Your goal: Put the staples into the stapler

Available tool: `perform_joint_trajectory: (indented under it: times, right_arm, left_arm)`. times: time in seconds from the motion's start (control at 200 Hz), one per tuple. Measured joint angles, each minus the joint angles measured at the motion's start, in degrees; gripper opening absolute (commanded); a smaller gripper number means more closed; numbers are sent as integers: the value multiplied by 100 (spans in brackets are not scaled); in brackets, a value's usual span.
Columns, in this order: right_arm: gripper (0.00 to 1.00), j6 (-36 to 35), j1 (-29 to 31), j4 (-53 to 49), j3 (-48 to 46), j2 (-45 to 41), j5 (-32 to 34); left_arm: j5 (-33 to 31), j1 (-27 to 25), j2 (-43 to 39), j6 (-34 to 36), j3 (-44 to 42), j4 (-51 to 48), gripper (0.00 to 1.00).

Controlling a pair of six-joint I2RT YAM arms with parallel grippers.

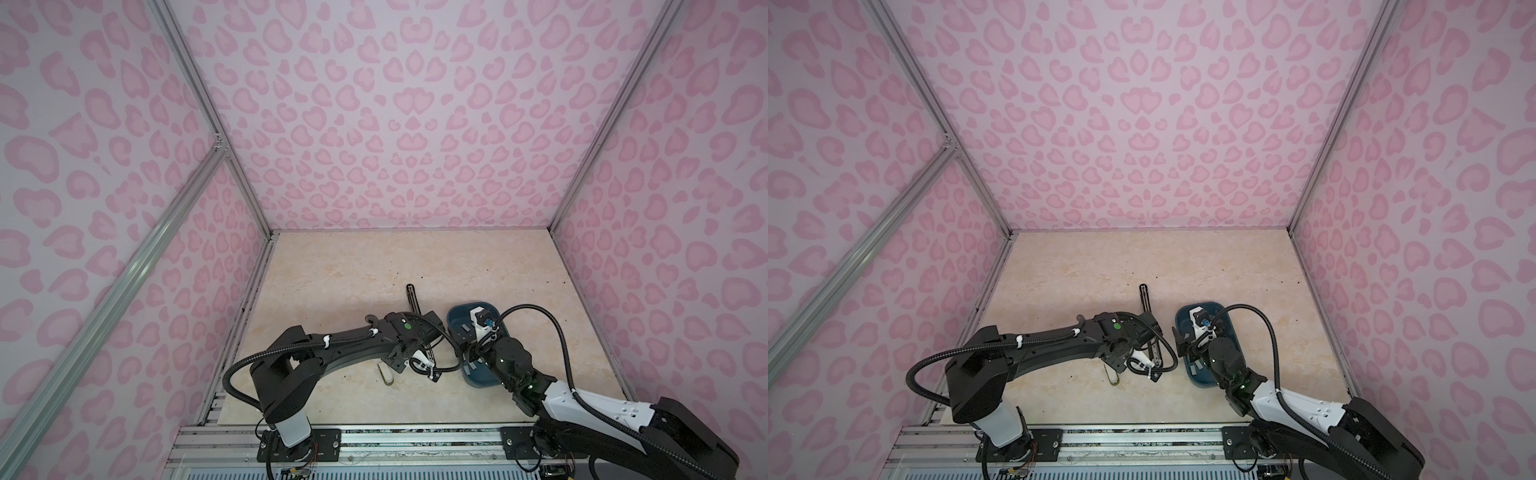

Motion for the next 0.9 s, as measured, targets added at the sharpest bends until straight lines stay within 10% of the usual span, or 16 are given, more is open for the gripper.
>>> perform_joint_trajectory:
  times: [0.9]
  right_arm:
    - [97, -2, 20, 105, -107, -138, 20]
  left_arm:
    - [243, -111, 533, -149, 181, -46, 33]
